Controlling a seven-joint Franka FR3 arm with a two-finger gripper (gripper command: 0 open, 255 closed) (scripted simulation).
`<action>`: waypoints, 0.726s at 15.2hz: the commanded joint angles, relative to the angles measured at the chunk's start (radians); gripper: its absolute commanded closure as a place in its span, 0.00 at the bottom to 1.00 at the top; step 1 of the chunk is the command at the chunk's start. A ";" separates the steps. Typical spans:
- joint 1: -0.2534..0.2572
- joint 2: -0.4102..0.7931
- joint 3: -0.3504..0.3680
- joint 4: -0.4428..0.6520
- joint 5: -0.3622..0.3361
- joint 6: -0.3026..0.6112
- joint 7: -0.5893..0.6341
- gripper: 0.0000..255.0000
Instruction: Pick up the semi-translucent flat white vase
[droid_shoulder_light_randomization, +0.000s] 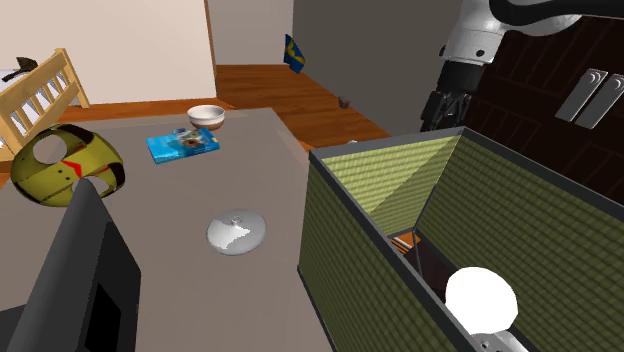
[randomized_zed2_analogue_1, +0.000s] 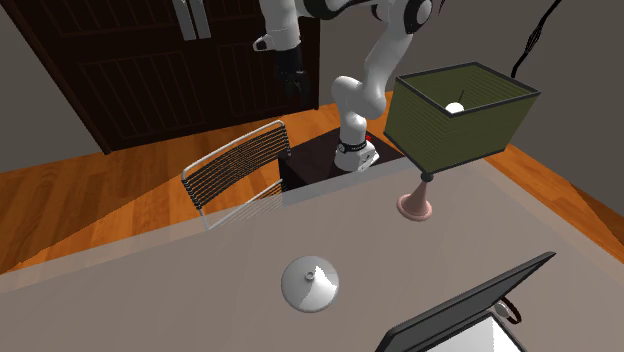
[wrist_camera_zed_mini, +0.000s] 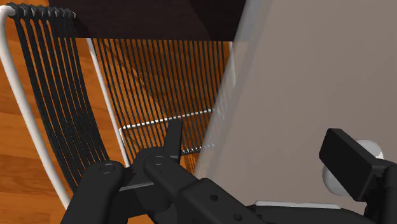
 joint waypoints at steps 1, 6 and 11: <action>0.000 0.000 0.000 0.000 0.000 0.000 0.000 0.00; 0.033 0.053 0.100 -0.042 0.066 0.134 0.097 0.00; 0.063 0.142 0.200 -0.049 0.117 0.273 0.191 0.00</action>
